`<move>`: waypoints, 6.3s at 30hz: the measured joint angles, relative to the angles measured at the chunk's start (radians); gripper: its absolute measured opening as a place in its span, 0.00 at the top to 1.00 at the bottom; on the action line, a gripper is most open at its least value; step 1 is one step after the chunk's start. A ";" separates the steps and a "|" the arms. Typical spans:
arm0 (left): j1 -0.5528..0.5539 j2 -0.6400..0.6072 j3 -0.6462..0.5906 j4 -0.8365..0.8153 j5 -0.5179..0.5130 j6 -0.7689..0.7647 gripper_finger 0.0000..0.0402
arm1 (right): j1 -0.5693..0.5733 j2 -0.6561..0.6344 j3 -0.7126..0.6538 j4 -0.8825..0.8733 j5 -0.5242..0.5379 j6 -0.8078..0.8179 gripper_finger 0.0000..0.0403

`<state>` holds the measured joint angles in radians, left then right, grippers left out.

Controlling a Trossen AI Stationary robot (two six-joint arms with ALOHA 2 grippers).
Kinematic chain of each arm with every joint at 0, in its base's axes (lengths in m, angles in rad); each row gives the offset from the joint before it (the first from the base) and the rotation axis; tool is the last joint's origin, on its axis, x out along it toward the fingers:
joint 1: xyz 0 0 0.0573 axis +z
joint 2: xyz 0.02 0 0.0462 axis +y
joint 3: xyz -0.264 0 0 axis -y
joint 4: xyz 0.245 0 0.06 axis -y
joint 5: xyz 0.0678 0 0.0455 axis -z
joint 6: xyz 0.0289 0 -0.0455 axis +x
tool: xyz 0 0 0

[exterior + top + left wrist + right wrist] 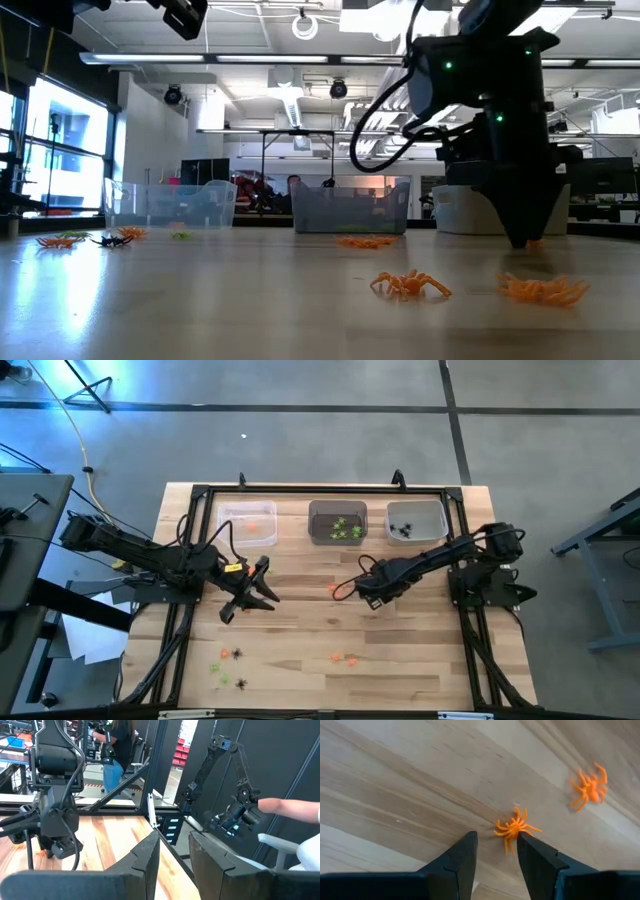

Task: Sort Halloween decoration
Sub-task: Put the orange spider into the transparent bin

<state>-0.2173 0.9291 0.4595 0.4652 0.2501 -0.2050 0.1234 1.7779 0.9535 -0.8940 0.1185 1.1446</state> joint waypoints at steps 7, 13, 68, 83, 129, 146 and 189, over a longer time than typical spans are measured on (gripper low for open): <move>0.000 0.000 0.000 -0.001 0.001 0.000 0.77 | -0.016 0.002 -0.002 -0.002 0.000 -0.034 0.65; 0.000 0.000 0.000 -0.001 0.001 0.000 0.77 | -0.016 0.002 -0.003 -0.003 0.005 -0.028 0.65; 0.000 0.118 0.000 0.091 -0.028 0.053 0.76 | 0.266 -0.391 -0.007 0.815 0.356 -0.192 1.00; 0.000 0.323 0.082 0.287 -0.055 0.124 0.73 | 0.285 -0.247 -0.006 1.247 0.370 -0.444 1.00; -0.002 0.377 0.128 0.297 -0.237 0.314 0.51 | 0.290 -0.225 -0.006 1.423 0.343 -0.570 1.00; 0.002 0.376 0.159 0.289 -0.237 0.314 0.51 | 0.269 -0.225 -0.006 1.439 0.342 -0.603 1.00; 0.034 0.386 0.195 0.255 -0.187 0.356 1.00 | 0.251 -0.225 -0.006 1.475 0.370 -0.656 1.00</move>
<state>-0.1833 1.3150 0.6544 0.7203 0.0631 0.1509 0.3748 1.5532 0.9470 0.5808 0.4884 0.4885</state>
